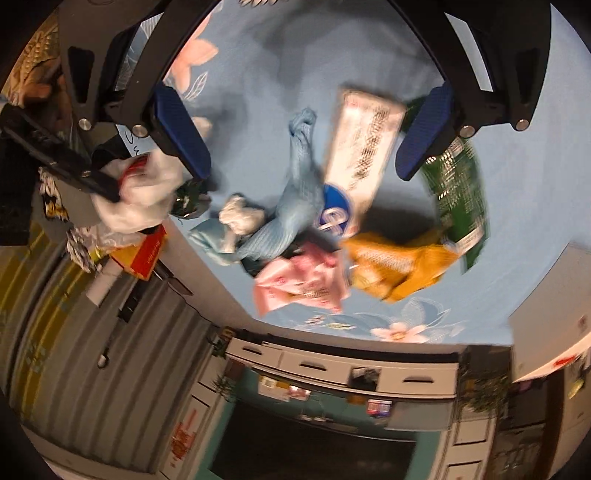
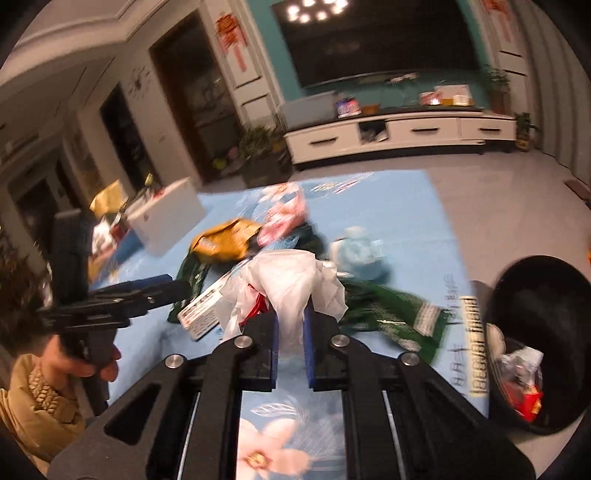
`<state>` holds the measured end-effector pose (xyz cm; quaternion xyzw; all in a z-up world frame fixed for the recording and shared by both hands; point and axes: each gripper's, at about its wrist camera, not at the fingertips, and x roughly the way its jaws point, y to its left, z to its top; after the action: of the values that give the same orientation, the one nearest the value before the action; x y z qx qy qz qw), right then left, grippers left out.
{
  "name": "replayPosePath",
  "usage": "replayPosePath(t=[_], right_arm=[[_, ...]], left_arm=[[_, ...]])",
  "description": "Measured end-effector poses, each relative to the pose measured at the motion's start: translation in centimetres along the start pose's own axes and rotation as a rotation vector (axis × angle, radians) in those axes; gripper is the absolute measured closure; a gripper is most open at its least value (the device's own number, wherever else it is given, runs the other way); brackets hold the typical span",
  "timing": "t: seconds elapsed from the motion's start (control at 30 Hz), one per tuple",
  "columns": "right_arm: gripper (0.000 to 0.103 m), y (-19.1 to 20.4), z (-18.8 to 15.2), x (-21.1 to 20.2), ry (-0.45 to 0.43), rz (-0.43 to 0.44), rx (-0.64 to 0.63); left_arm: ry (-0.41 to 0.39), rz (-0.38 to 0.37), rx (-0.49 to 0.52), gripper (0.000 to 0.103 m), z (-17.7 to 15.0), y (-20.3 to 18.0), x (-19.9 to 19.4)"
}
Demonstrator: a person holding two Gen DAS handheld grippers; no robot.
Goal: Collect trash
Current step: 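Grasp the white plastic bag with the right tool while the left tool grasps the blue mesh wrapper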
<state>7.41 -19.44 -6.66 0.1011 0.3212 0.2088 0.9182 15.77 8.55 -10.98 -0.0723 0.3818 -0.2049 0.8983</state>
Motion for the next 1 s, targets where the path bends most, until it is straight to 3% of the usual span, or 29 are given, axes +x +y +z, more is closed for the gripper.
replayPosePath(t=[0.07, 0.17, 0.2, 0.37, 0.47, 0.6, 0.8, 1.0], right_arm=[[0.091, -1.3, -0.2, -1.0, -0.010, -0.022, 0.026], [0.091, -2.7, -0.5, -1.5, -0.013, -0.040, 0.061], [0.091, -2.9, -0.7, -1.6, -0.014, -0.038, 0.070], [0.091, -4.2, -1.2, -1.5, -0.017, -0.026, 0.102], [0.091, -4.6, -1.3, -1.7, -0.023, -0.021, 0.113], [0.091, -5.4, -1.6, -2.1, -0.034, -0.020, 0.134], [0.091, -5.6, -1.8, -2.8, -0.051, -0.019, 0.148], [0.091, -5.9, -1.7, -3.9, -0.075, -0.019, 0.155]], left_arm=[[0.015, -0.007, 0.043, 0.005, 0.5, -1.3, 1.3], [0.064, -0.014, 0.101, 0.016, 0.8, -2.8, 3.8], [0.076, -0.008, 0.116, 0.022, 0.8, -3.1, 4.6], [0.123, 0.061, 0.169, 0.030, 0.7, -3.7, 7.7], [0.129, 0.093, 0.168, 0.041, 0.7, -3.3, 8.5], [0.132, 0.133, 0.192, 0.066, 0.7, -3.0, 8.9], [0.129, 0.137, 0.199, 0.073, 0.5, -3.0, 8.5], [0.118, 0.100, 0.132, 0.075, 0.2, -3.1, 6.7]])
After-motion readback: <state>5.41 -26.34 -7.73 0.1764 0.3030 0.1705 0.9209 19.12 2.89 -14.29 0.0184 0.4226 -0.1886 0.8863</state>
